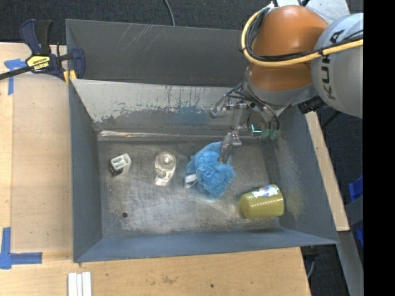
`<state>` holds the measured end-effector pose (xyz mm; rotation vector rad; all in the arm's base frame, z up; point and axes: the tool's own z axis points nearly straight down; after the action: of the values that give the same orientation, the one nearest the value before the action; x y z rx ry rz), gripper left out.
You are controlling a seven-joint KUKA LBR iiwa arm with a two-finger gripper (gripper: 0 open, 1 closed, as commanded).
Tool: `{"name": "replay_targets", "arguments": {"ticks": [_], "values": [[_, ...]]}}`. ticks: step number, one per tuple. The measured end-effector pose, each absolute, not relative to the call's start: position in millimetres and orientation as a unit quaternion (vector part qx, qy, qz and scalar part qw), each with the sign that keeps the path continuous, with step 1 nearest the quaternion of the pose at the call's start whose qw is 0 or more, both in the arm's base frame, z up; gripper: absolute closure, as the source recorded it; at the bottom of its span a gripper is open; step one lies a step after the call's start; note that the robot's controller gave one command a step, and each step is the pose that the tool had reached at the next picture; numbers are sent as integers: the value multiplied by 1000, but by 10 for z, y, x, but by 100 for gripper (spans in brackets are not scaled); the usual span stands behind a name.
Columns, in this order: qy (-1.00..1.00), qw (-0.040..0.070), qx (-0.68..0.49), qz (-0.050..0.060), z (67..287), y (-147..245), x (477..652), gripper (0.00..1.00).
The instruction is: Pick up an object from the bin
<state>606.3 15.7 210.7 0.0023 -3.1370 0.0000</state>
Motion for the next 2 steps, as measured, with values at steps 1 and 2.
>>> {"name": "replay_targets", "arguments": {"ticks": [1,2], "values": [[-1000,-2,1,0,2154,157,6079,0],[-1000,-4,-7,0,1499,145,5923,0]]}}
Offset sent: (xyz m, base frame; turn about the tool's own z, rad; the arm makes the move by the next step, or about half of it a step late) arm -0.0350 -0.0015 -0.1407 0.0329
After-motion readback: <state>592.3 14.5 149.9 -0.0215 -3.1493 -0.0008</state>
